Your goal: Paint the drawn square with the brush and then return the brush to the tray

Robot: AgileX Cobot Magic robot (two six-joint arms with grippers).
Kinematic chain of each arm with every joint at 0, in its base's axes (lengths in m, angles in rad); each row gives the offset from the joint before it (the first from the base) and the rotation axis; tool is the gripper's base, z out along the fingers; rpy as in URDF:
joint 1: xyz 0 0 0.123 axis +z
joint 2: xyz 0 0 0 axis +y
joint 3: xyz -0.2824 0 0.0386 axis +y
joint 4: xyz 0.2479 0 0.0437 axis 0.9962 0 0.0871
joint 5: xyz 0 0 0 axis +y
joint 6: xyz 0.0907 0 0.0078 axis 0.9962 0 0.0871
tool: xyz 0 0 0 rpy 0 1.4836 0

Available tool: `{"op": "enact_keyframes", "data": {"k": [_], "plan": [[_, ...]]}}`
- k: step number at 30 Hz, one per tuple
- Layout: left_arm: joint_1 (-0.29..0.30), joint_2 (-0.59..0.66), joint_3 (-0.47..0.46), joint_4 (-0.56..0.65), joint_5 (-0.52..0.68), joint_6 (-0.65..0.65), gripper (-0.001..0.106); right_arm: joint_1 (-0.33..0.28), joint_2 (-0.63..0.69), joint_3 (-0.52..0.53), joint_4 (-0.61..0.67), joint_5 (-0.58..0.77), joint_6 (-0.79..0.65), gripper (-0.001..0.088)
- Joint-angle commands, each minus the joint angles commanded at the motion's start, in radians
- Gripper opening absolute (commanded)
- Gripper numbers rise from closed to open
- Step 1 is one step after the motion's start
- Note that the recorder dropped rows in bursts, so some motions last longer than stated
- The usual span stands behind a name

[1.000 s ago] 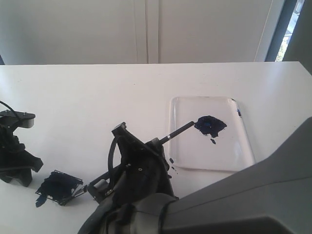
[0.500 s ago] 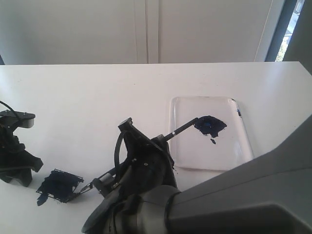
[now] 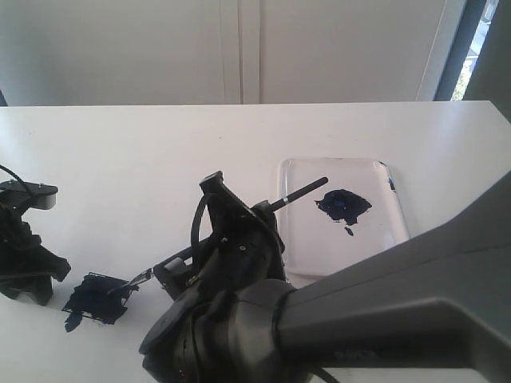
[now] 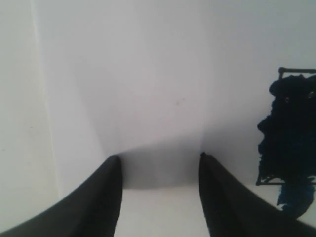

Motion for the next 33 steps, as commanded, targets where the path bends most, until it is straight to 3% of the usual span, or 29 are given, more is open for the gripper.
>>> {"op": "enact_keyframes", "data": {"k": [25,33], "plan": [[0.0,0.0,0.0,0.0,-0.004,0.0,0.054,0.027,0.016,0.0,0.029,0.0,-0.052,0.0],[0.0,0.0,0.0,-0.003,-0.011,0.0,0.054,0.03,-0.066,-0.001,-0.005,0.0,-0.004,0.0]]}}
